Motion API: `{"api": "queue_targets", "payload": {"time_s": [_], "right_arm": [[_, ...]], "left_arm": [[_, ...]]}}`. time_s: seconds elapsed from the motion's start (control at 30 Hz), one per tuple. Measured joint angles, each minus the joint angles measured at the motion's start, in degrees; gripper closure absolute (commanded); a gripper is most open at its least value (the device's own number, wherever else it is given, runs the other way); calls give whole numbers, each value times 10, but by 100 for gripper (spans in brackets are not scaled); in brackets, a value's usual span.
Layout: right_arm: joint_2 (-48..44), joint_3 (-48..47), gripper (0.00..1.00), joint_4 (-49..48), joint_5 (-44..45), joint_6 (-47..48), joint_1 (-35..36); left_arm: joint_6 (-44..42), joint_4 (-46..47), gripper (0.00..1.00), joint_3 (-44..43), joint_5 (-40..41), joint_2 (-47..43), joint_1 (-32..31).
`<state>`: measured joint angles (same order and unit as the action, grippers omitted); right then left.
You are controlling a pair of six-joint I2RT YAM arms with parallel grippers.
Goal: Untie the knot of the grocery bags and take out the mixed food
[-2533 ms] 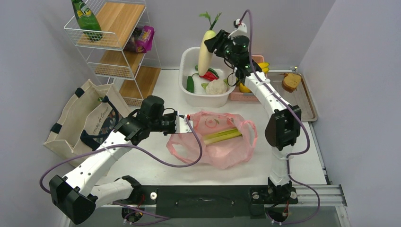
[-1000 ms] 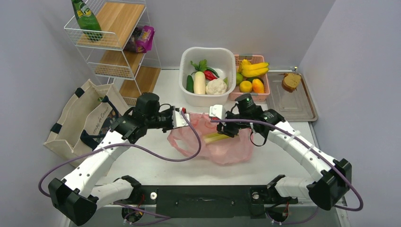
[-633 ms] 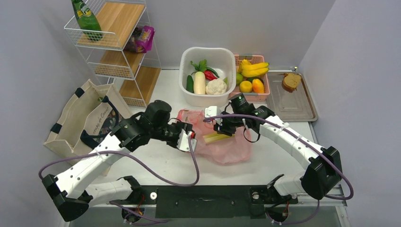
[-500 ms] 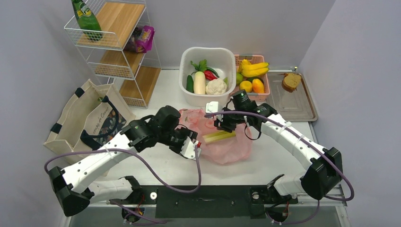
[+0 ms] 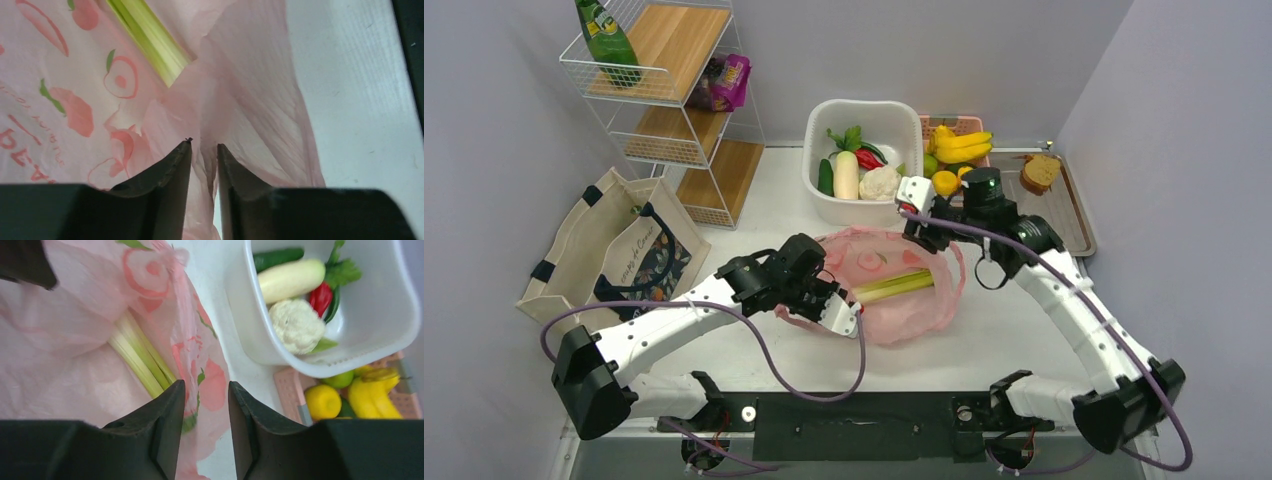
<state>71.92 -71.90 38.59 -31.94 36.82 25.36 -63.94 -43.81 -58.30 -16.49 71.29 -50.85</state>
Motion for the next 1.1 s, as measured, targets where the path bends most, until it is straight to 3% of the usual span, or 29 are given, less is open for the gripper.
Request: {"api": "queue_targets", "payload": {"time_s": [0.03,0.17,0.3,0.43,0.73,1.1], "right_arm": [[-20,1,65,-4,-5,-2,7],[-114,28,65,-47,-25,-7,55],[-156,51,75,-75,-42,-4,112],[-142,86,83,-91,-50,6,134],[3,160,84,-112,-34,67,154],[136,195,54,-192,23,130,186]], "left_arm": [[2,9,100,2,2,0,0],[15,47,100,5,5,-15,0],[25,80,100,14,0,-55,0],[28,102,100,39,-3,-97,0],[-15,104,100,76,-13,-146,0],[-105,94,100,138,-12,-191,-5]]}}
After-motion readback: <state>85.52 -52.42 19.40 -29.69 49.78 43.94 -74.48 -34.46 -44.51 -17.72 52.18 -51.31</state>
